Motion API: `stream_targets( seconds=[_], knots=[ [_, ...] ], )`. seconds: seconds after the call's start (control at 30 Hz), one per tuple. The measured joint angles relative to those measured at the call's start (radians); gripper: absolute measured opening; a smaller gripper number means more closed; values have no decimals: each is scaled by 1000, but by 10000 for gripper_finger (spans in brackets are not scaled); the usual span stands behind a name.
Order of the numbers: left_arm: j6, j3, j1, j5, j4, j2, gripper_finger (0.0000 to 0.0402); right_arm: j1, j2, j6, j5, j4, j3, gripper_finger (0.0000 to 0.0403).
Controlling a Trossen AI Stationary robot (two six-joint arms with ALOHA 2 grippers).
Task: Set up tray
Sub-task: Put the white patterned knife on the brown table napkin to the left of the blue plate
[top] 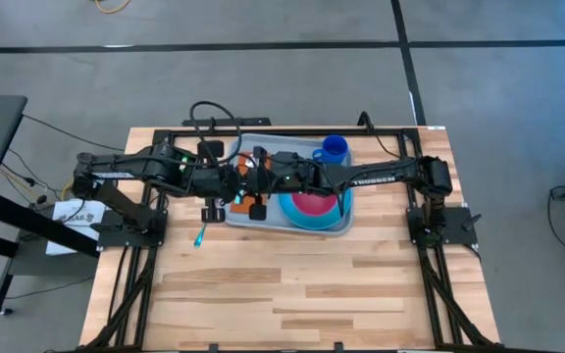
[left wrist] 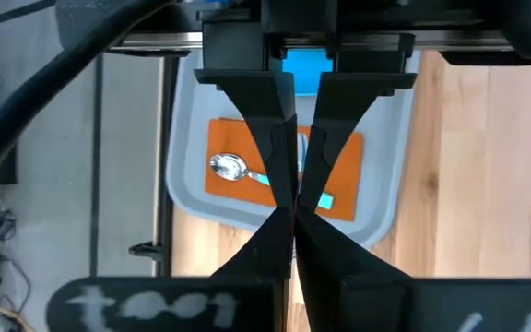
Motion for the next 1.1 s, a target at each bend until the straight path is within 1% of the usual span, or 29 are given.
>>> stream_targets(
  seconds=[0.17,0.4,0.53,0.67,0.77,0.9,1.03,1.1],
  knots=[
    [6,-1,0,62,-1,1,1,1,-1,6,-5,-48,2,1],
    [5,-1,0,81,-7,3,1,22,-3,8,1,-93,3,0],
    [7,-1,0,108,-8,3,1,29,-3,10,3,-99,2,0],
    [11,-1,-3,106,-8,3,3,24,-3,10,1,-108,2,0],
    [18,1,-4,95,-17,0,20,17,5,10,3,-162,-6,0],
    [69,-5,-4,83,-1,0,57,9,4,14,4,-188,-6,0],
    [80,-11,-4,26,-14,1,93,8,4,29,7,-202,-5,0],
    [72,-11,-5,-22,-15,0,105,3,4,80,6,-195,-5,0]
  ],
)
